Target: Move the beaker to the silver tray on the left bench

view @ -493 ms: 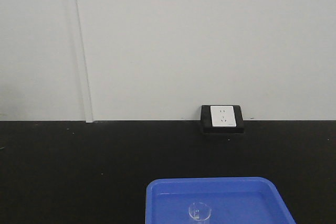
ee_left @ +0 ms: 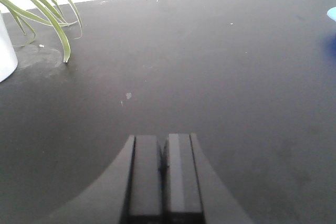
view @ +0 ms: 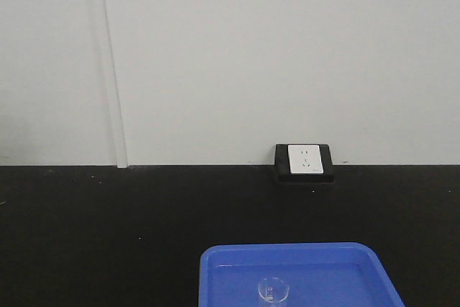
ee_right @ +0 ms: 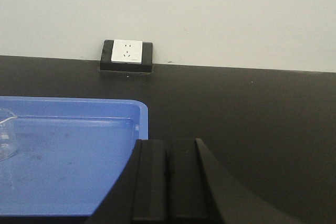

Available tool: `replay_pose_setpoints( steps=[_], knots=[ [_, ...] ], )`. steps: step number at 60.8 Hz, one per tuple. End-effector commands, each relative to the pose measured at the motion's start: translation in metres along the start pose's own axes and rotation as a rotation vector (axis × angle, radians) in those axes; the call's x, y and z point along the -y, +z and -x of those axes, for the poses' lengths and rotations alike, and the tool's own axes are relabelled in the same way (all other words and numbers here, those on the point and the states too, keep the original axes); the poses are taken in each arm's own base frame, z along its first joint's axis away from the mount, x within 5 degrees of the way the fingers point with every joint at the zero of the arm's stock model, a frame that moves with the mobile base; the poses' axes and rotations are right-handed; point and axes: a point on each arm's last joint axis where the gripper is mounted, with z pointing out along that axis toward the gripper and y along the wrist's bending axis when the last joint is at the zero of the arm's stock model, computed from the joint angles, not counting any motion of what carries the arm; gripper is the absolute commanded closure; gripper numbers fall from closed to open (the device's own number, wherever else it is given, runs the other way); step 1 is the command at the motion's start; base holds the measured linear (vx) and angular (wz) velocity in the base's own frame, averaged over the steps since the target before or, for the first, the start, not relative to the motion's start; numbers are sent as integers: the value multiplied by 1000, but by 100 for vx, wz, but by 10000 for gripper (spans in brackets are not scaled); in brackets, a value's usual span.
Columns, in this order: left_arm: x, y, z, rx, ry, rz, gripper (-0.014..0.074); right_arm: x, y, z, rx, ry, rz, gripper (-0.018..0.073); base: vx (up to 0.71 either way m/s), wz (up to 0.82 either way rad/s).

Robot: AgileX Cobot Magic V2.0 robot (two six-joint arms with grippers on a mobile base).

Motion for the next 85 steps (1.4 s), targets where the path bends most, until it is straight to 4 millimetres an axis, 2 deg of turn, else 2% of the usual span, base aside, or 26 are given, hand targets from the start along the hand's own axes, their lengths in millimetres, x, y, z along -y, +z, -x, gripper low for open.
replay_pose_setpoints(
  steps=[1,30,35,42,47,59,67,73,85],
  knots=[
    [1,2,1,62,-2,-5,595,-1,-1,7,92,-2,6,573,0,0],
    [1,2,1,62,-2,-5,595,-1,-1,11,136,-2,9,573,0,0],
    [1,2,1,62,-2,-5,595,-1,-2,17,203,-2,12,573,0,0],
    [1,2,1,62,-2,-5,595,-2,-8,34,398,9,25,573,0,0],
    [1,2,1,62,-2,-5,595,-2,-11,44,455,52,37,573,0,0],
    [1,2,1,62,-2,-5,595,1,-10,87,378,130,40,571,0,0],
    [1,2,1,62,-2,-5,595,2,2,112,296,127,31,570,0,0],
    [1,2,1,62,-2,-5,595,2,16,117,212,124,24,567,0,0],
    [1,2,1,62,-2,-5,595,2,43,108,64,124,19,552,0,0]
  ],
)
